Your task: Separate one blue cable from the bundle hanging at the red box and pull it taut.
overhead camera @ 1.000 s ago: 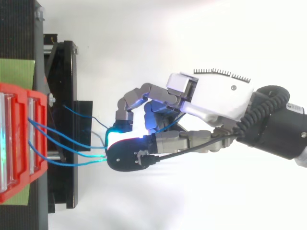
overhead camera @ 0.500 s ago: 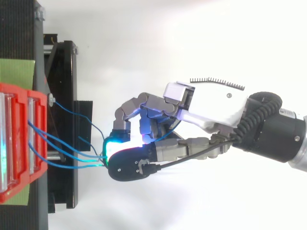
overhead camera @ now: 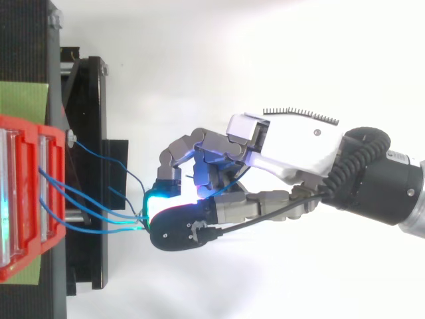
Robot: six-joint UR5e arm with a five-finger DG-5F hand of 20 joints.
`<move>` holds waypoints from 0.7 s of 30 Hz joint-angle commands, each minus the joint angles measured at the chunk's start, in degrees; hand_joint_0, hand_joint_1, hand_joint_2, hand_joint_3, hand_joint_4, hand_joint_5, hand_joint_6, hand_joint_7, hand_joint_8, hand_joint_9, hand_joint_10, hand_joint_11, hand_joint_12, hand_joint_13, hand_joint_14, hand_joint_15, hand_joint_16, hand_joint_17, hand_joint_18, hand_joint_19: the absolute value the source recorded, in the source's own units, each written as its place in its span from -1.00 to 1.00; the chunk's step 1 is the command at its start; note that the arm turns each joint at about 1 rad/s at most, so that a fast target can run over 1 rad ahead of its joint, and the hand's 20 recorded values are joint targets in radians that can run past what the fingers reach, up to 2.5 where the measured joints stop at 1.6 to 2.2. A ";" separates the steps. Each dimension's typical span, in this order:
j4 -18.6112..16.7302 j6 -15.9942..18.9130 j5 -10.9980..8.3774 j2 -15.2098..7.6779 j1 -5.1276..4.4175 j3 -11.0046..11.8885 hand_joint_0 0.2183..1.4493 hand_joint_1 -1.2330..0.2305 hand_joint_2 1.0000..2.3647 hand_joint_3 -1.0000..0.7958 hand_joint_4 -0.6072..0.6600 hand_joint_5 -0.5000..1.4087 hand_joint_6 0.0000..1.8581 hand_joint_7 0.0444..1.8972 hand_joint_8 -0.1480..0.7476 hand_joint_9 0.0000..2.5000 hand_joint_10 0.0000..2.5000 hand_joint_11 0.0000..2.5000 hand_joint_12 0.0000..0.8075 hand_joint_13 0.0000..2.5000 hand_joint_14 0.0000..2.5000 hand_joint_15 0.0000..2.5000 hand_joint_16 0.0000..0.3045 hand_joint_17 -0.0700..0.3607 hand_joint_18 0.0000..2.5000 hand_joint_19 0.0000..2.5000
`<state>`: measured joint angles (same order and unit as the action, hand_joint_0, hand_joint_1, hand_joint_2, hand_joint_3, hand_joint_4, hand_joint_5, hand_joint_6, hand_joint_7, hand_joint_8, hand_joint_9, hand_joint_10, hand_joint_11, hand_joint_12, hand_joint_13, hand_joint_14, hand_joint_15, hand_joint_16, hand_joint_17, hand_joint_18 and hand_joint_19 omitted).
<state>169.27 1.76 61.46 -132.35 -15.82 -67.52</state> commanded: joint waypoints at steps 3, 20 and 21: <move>0.01 0.00 -0.11 0.08 0.00 -0.06 -0.13 -0.13 -0.97 -0.15 0.16 -0.71 0.09 0.00 0.28 -0.63 1.00 -0.09 0.07 -0.48 1.00 -0.07 -0.70 -0.20 -0.05 0.14; 0.01 0.00 -0.11 0.08 0.00 -0.06 -0.13 -0.13 -0.97 -0.15 0.16 -0.71 0.09 0.00 0.27 -0.63 1.00 -0.11 0.07 -0.48 1.00 -0.07 -0.71 -0.21 -0.05 0.16; 0.01 0.00 -0.11 -0.01 0.00 -0.06 -0.13 -0.13 -0.97 -0.15 0.16 -0.71 0.09 0.01 0.28 -0.63 1.00 -0.10 0.07 -0.48 1.00 -0.07 -0.71 -0.21 -0.05 0.16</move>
<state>169.28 1.76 61.35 -132.32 -15.82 -67.56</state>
